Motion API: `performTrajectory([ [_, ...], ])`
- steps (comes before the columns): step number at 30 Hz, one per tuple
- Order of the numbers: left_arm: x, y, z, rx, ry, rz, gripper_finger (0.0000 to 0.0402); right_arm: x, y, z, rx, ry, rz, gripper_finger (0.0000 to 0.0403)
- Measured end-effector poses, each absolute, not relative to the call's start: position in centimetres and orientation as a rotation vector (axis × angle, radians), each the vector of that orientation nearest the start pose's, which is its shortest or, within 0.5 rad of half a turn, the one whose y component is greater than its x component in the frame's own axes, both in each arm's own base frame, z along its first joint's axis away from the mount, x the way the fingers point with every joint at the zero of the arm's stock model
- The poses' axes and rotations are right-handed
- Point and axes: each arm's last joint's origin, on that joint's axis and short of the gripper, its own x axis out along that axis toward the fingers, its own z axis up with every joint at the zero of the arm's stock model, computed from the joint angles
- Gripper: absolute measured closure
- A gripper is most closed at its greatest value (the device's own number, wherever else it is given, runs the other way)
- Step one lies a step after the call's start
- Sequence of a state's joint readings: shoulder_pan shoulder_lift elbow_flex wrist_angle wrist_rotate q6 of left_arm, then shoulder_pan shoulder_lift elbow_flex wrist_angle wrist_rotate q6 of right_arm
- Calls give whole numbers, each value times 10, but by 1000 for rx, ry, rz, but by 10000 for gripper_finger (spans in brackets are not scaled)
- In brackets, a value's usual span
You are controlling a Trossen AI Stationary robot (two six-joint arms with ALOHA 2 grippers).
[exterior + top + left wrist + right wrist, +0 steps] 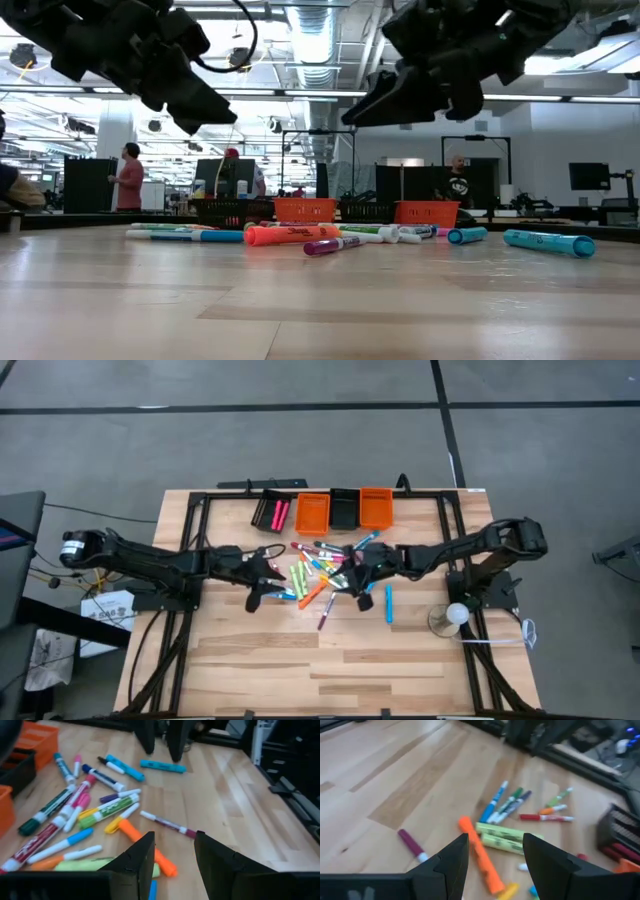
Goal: Pick & Place Markers
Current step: Put the big orange highlighter pen into the left black basket
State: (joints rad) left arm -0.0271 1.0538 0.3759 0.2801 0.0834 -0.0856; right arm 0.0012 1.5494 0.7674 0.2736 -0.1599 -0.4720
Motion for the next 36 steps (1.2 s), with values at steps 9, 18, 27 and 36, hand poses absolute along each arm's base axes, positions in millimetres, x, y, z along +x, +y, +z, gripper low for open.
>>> performTrajectory([
  [9, 208, -24, 190, -121, 386, -155, 266, 361, 15, 163, -395, 586, 345, 227],
  [18, 210, -36, 183, -100, 411, -165, 266, 388, 17, 132, -359, 722, 371, 258],
  [27, 214, -37, 177, -76, 434, -159, 266, 394, -3, 127, -349, 780, 306, 277],
  [36, 215, -37, 178, -78, 415, -160, 266, 391, -11, 121, -331, 836, 296, 274],
])
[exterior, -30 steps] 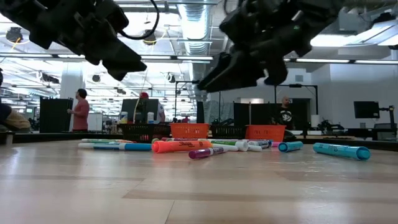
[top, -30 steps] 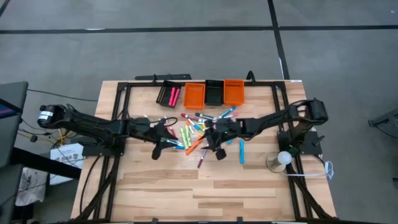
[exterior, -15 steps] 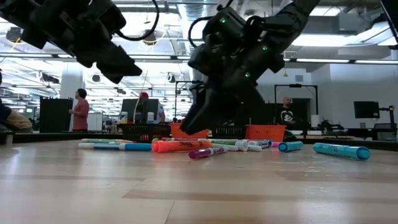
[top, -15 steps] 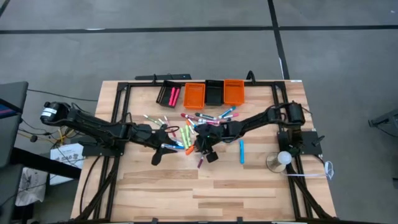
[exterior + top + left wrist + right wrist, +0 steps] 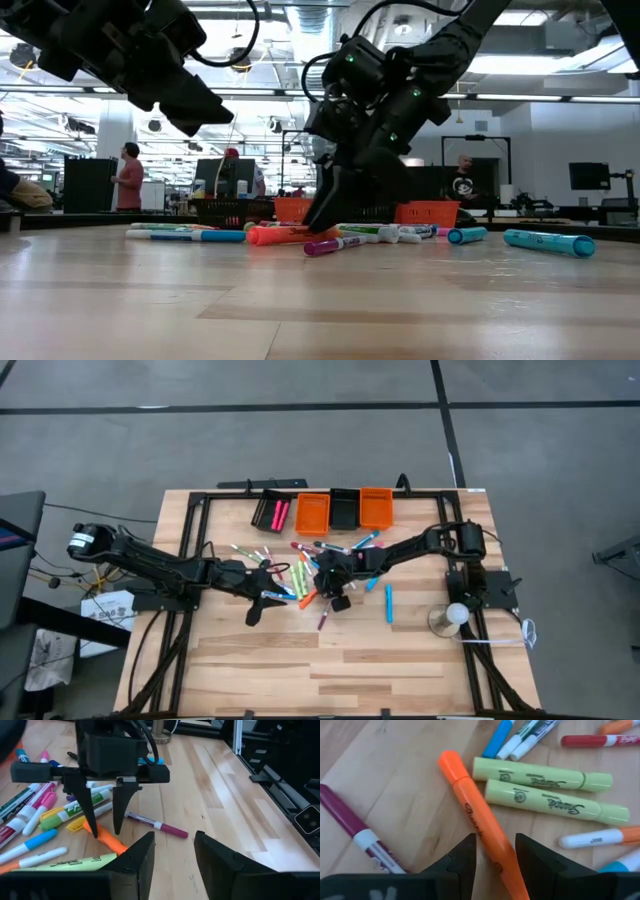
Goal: Pick & Place Markers
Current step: Put the big orange highlighter pen into the left black basket
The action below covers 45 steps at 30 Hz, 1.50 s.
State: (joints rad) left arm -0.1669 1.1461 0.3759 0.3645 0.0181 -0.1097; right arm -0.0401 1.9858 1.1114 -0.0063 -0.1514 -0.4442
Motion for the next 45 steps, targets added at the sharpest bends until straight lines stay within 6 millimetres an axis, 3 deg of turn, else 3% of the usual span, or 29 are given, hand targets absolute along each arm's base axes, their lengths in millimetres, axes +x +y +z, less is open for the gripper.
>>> performTrajectory([
  [11, 215, -37, 179, -78, 413, -160, 266, 390, -6, 121, -333, 842, 316, 276],
  [21, 215, -37, 179, -78, 411, -160, 266, 394, -6, 103, -321, 859, 328, 276],
  [26, 215, -37, 179, -78, 411, -161, 266, 392, -6, 110, -313, 845, 345, 289],
  [34, 215, -37, 179, -78, 411, -161, 266, 391, 6, 116, -352, 825, 386, 346],
  [41, 215, -37, 179, -78, 411, -161, 266, 391, 7, 118, -374, 827, 353, 337],
  [45, 215, -36, 179, -77, 410, -151, 266, 390, 9, 133, -383, 786, 350, 336],
])
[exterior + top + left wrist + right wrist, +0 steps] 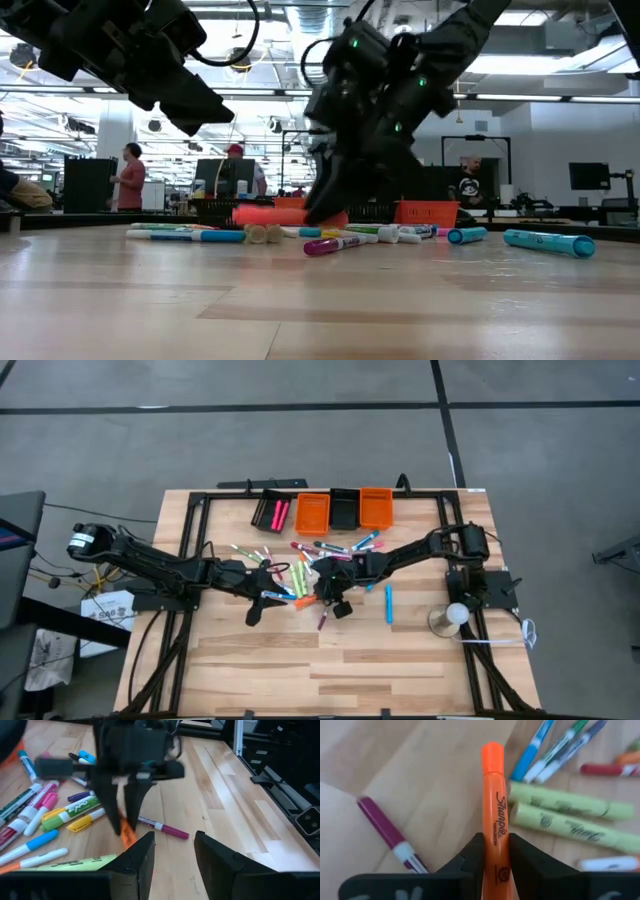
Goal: Pick & Place Markers
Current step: Put the big orange highlighter pen into the left black basket
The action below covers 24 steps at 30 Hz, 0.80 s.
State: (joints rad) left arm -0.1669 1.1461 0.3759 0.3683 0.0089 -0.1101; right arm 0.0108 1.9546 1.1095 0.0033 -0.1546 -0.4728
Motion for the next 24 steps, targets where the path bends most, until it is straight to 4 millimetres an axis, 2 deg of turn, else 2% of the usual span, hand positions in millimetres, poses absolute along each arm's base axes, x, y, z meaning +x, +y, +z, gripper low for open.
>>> performTrajectory([
  [11, 215, -34, 179, -37, 401, -65, 266, 380, 31, 209, -431, 533, 355, 337],
  [15, 216, -34, 182, -4, 370, -66, 266, 378, 39, 228, -451, 424, 356, 337],
  [24, 222, -35, 206, 208, 105, -87, 266, 385, 42, 254, -460, 169, 304, 337],
])
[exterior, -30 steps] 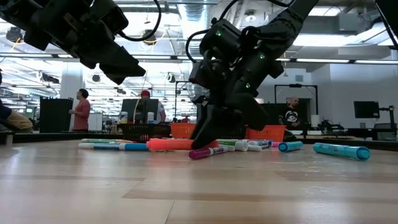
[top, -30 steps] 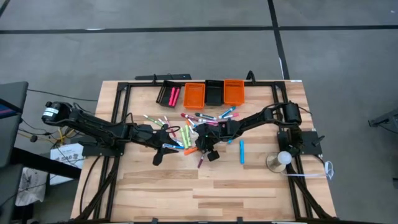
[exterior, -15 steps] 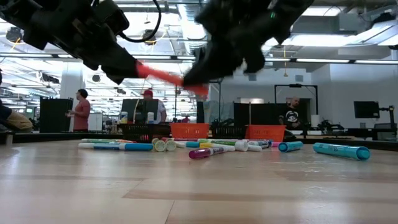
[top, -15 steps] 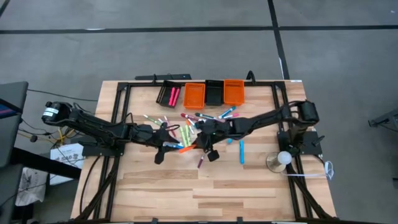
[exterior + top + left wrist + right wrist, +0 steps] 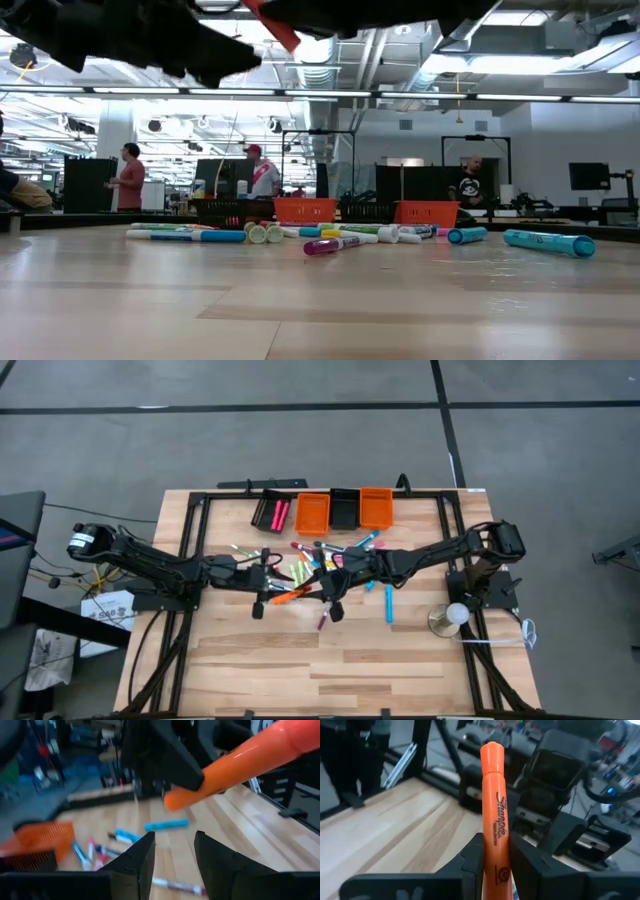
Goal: Pick & Place Markers
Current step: Put the big orange highlighter pen into the left black basket
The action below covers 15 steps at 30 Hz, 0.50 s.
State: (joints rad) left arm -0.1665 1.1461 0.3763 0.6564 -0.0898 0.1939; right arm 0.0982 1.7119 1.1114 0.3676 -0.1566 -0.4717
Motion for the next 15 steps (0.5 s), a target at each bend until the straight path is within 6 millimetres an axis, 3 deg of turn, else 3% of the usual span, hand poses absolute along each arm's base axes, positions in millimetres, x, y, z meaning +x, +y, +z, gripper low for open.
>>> performTrajectory([
  [15, 223, -35, 220, 368, -54, -92, 266, 387, 32, 257, -422, 143, 269, 337],
])
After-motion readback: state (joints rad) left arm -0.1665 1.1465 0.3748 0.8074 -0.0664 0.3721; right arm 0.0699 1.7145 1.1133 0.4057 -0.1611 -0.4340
